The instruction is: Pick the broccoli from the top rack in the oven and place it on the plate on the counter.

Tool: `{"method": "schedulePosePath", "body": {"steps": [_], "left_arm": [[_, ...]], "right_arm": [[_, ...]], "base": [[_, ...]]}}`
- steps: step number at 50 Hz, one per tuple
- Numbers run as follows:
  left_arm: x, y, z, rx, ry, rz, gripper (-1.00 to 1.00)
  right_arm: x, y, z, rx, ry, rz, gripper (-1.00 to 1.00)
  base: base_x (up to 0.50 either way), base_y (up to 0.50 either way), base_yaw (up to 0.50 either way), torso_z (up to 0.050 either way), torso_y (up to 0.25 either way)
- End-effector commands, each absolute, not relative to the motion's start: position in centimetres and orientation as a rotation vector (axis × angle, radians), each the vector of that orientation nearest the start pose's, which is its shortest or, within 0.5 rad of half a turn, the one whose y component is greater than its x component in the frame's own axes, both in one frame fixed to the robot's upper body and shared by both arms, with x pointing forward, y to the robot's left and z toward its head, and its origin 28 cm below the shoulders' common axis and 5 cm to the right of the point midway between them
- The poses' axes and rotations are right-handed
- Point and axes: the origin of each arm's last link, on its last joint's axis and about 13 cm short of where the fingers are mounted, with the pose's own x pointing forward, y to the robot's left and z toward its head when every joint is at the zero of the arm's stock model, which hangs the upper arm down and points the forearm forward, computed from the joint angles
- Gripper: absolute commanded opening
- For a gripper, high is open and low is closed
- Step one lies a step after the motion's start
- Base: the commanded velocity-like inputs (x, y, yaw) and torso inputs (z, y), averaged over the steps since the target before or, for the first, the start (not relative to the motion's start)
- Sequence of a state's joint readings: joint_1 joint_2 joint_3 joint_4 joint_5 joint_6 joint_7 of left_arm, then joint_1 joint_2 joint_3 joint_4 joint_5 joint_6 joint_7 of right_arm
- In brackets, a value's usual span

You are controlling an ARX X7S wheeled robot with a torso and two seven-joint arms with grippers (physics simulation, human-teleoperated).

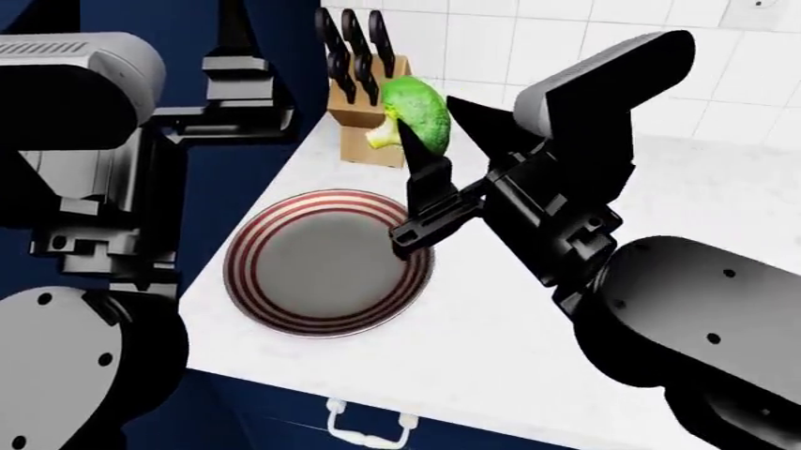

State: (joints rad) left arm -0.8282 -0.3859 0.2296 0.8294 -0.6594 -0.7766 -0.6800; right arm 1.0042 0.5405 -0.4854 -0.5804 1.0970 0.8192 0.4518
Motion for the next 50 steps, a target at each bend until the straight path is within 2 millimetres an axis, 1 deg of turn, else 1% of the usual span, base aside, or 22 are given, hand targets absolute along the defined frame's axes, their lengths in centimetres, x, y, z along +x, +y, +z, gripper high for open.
{"method": "schedulePosePath", "body": {"steps": [1,10,15,24,28,34,40,50], "left_arm": [[22.1,18.9,28.4,-0.045,-0.674,-0.024,1.0],[21.8,19.0,28.7,-0.037,-0.68,-0.016,1.0],[21.8,19.0,28.9,-0.035,-0.684,-0.019,1.0],[21.6,19.1,29.2,-0.033,-0.692,-0.016,1.0],[21.6,19.0,29.1,-0.033,-0.692,-0.016,1.0],[21.6,19.1,29.1,-0.035,-0.69,-0.016,1.0],[21.6,19.1,29.0,-0.038,-0.689,-0.016,1.0],[21.6,19.0,29.0,-0.038,-0.688,-0.017,1.0]], "right_arm": [[27.2,-6.3,27.1,-0.166,-0.237,0.59,-1.0],[30.0,-5.2,26.6,-0.182,-0.214,0.615,-1.0],[31.1,-4.7,26.8,-0.197,-0.212,0.624,-1.0],[32.7,-4.0,25.6,-0.205,-0.176,0.629,-1.0],[33.2,-3.7,25.4,-0.208,-0.165,0.634,-1.0],[33.9,-3.2,24.2,-0.201,-0.12,0.646,-1.0],[35.1,-2.9,23.4,-0.201,-0.09,0.638,-1.0],[35.6,-2.3,22.2,-0.205,-0.046,0.653,-1.0]], "base": [[0.0,0.0,0.0,0.0,0.0],[0.0,0.0,0.0,0.0,0.0],[0.0,0.0,0.0,0.0,0.0],[0.0,0.0,0.0,0.0,0.001],[0.0,0.0,0.0,0.0,0.0],[0.0,0.0,0.0,0.0,0.0],[0.0,0.0,0.0,0.0,0.0],[0.0,0.0,0.0,0.0,0.0]]}}
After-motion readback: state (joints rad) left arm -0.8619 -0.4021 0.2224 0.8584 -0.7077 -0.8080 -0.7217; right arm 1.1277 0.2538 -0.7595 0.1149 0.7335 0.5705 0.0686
